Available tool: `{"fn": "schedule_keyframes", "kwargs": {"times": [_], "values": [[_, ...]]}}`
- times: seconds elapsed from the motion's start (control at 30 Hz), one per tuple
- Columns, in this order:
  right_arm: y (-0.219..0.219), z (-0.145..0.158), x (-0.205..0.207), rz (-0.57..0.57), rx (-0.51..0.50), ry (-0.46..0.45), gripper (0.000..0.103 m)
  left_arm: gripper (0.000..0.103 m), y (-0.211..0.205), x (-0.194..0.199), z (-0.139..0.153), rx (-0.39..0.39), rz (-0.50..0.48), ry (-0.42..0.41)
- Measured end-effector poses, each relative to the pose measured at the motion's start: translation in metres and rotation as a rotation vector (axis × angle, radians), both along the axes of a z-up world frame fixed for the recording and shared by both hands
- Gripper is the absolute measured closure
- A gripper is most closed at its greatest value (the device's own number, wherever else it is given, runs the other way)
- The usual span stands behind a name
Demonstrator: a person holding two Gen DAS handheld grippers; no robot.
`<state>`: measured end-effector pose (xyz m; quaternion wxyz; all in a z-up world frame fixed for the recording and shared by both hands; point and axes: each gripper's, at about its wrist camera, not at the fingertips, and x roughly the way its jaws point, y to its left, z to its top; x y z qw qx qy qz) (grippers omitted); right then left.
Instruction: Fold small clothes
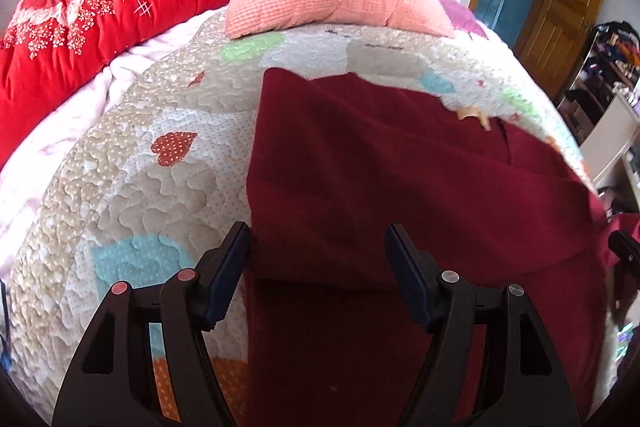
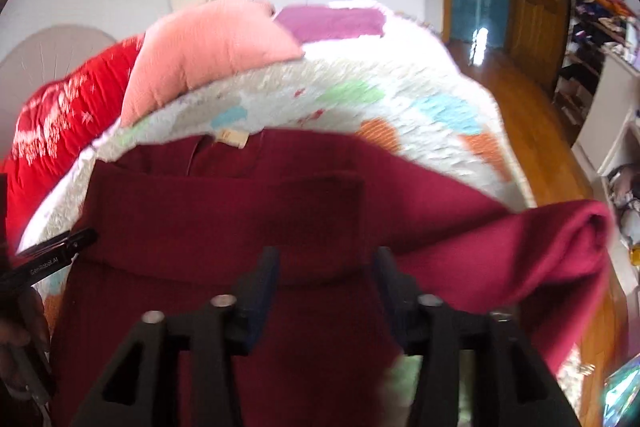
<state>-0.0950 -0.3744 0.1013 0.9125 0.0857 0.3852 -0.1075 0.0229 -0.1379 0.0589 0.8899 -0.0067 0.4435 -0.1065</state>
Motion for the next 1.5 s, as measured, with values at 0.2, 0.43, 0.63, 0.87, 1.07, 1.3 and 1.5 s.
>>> {"fn": "schedule_keyframes", "kwargs": {"times": [0.2, 0.43, 0.63, 0.87, 1.07, 1.3, 1.5], "values": [[-0.024, 0.009, -0.042, -0.070, 0.031, 0.000, 0.038, 0.033, -0.020, -0.024, 0.008, -0.053, -0.047, 0.021], [-0.051, 0.013, -0.109, -0.239, 0.001, -0.029, 0.032, 0.033, -0.043, -0.047, 0.010, -0.030, -0.123, 0.023], [-0.063, -0.023, -0.117, -0.226, 0.094, 0.034, 0.031, 0.033, -0.058, -0.059, 0.004, -0.052, -0.149, 0.063], [-0.108, -0.009, -0.139, -0.307, -0.023, -0.026, 0.093, 0.033, -0.050, -0.064, 0.007, -0.014, -0.143, 0.048], [-0.138, 0.088, -0.150, -0.433, -0.381, -0.162, 0.098, 0.033, -0.036, -0.055, 0.007, -0.056, -0.104, 0.060], [-0.059, 0.200, -0.115, -0.140, -0.565, -0.497, 0.098, 0.033, -0.016, -0.048, 0.023, -0.138, -0.064, 0.029], [0.044, 0.206, -0.042, 0.276, -0.455, -0.601, 0.098, 0.033, 0.001, -0.047, 0.040, -0.143, -0.035, -0.041]]}}
